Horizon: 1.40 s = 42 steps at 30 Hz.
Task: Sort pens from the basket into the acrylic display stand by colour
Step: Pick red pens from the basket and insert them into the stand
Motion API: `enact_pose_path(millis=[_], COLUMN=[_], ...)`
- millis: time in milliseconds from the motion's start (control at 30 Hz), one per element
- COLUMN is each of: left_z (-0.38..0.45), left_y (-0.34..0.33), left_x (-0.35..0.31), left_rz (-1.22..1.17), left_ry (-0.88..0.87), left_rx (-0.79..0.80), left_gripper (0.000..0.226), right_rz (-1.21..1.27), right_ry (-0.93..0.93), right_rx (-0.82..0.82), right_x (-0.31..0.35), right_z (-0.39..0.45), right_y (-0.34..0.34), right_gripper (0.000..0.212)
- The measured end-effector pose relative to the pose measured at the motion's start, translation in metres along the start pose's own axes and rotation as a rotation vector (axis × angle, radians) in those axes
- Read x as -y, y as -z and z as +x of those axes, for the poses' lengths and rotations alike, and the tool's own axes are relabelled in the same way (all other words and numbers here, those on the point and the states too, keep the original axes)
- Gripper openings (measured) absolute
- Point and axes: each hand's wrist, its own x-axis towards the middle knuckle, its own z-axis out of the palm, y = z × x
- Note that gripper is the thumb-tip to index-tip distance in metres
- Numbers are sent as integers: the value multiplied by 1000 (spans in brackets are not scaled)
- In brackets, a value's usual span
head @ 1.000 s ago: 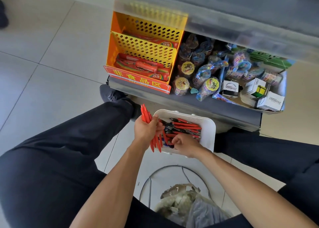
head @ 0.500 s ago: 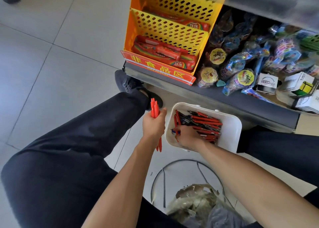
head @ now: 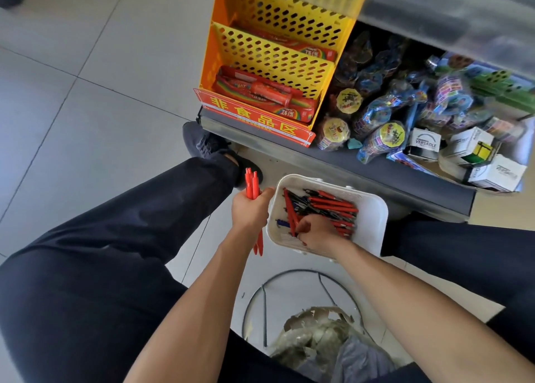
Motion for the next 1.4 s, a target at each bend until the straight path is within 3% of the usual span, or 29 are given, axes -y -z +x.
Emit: enact_pose_path(millis=[167, 267, 433, 667, 900, 1000, 1100, 1200, 1300, 1400], left_z=[-5, -8, -19, -34, -33, -27, -22, -17, -11, -9], left_y=[-7, -14, -30, -48, -53, -48, -41, -35, -30, -25], left_x=[-4, -6, -11, -18, -21, -17, -13, -10, -4, -3], left_rz=[6, 29, 76, 138, 255, 245, 222, 202, 231, 219], left_ry=[-24, -53, -58, -114, -203, -176, -128, -106, -99, -75], left_rx=[7, -2, 19, 79, 56, 67, 82, 91, 80, 86], left_gripper=[36, 42, 37, 42, 15, 11, 4, 11, 15, 19], right_rz=[152, 363, 733, 820, 935, 897, 547, 207, 110, 41], right_ry=[-55, -62, 86, 229, 191, 112, -23, -22, 21, 52], right_rx=[-112, -166, -114, 40, -16, -11, -178, -220, -187, -178], right_x=[-16, -17, -5, 15, 7, 1, -17, -29, -27, -18], right_z=[-20, -32, -56, -82, -80, -68, -42, -23, -10, 4], right_y=[8, 8, 18, 28, 26, 25, 22, 19, 13, 2], right_gripper=[27, 31, 28, 26, 36, 16, 8, 8, 25, 27])
